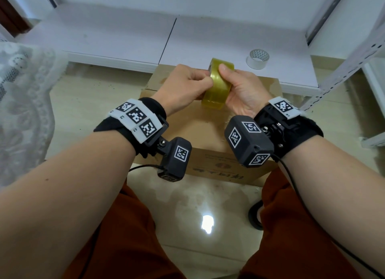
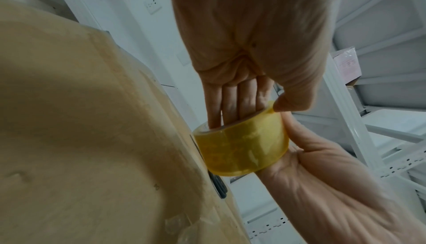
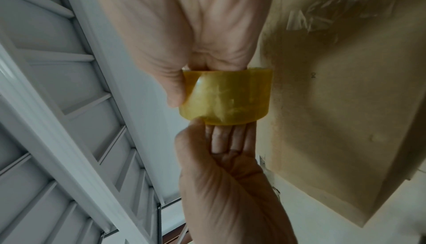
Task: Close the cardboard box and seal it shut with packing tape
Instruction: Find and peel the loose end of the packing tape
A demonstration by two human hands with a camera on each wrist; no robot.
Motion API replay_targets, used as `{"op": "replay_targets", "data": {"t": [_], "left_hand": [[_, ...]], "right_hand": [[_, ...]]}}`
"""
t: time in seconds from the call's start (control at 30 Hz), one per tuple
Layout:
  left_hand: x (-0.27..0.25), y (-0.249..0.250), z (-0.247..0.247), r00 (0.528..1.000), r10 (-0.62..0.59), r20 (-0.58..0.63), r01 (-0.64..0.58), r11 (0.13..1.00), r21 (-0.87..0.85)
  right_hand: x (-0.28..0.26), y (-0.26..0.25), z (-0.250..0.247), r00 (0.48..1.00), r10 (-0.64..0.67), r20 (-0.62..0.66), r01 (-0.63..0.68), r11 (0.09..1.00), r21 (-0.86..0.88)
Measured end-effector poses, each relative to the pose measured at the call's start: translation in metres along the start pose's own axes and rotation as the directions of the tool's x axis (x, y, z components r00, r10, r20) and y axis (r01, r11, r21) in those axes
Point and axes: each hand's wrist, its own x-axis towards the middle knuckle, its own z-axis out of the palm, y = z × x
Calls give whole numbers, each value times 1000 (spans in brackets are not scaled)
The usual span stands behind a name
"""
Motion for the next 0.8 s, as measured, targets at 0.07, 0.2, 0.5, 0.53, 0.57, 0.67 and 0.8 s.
{"op": "replay_targets", "data": {"t": [0.07, 0.2, 0.5, 0.53, 0.57, 0.67, 0.8], "left_hand": [[2, -3, -1, 1000, 4, 0, -4, 1000, 22], [1, -5, 1, 1000, 22, -22, -21, 1000, 11], [1, 0, -3, 999, -30, 16, 31, 998, -62], [2, -2, -3, 1000, -22, 9, 22, 999, -33], [2, -3, -3, 1000, -23, 6, 23, 1000, -1], [2, -6, -2, 1000, -20, 11, 20, 1000, 23], [0, -6, 3, 999, -32, -15, 30, 994, -109]], "right_hand": [[1, 1, -1, 1000, -1, -3, 1, 1000, -8], [3, 3, 0, 1000, -9, -16, 9, 1000, -28], [2, -1, 1, 997, -48, -58, 45, 997, -59], [3, -1, 1, 997, -49, -61, 44, 996, -83], [2, 0, 1, 997, -50, -61, 44, 993, -107], [2, 1, 3, 996, -57, -64, 48, 989, -139], [3, 1, 3, 994, -81, -71, 71, 988, -134]]}}
